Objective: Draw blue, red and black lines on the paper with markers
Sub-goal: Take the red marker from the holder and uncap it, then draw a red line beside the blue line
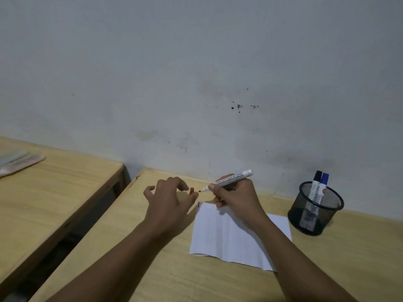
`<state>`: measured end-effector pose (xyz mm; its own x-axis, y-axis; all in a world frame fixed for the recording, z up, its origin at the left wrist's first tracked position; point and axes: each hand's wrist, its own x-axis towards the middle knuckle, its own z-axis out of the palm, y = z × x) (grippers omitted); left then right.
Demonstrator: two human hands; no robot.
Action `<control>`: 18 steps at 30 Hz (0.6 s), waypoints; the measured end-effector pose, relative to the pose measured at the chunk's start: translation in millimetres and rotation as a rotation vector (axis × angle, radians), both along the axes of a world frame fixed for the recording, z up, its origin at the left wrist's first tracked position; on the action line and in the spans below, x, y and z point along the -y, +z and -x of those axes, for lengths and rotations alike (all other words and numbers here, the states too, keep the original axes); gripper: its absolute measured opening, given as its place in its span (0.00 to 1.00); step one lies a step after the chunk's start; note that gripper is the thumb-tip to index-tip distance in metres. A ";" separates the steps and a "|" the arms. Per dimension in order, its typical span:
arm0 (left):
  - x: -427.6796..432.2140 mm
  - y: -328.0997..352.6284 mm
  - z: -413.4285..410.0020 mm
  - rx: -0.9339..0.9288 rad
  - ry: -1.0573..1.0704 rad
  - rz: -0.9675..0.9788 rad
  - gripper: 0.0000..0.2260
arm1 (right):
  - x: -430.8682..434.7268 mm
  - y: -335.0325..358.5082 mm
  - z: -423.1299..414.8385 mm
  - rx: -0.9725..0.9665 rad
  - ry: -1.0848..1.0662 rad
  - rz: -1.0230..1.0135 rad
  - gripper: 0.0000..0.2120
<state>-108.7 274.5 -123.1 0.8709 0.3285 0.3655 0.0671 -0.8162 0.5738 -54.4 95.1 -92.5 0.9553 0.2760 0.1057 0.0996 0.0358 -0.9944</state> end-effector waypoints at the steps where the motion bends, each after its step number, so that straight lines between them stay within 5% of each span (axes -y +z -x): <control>1: 2.1 1.1 6.3 -0.051 -0.031 -0.036 0.14 | -4.2 -4.2 -2.2 -0.006 0.007 0.037 0.08; 6: -3.5 0.3 16.4 -0.280 -0.209 -0.191 0.19 | -14.3 -33.6 -12.6 -0.049 0.030 0.137 0.04; 18: -13.7 -3.5 14.4 -0.339 -0.352 -0.232 0.20 | -13.7 -45.0 -11.8 0.153 -0.046 0.366 0.08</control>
<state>-123.1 288.2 -126.7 0.9955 -0.0607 0.0726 -0.0834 -0.9256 0.3692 -42.6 108.8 -137.6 0.9484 0.2793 0.1501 0.2406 -0.3258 -0.9143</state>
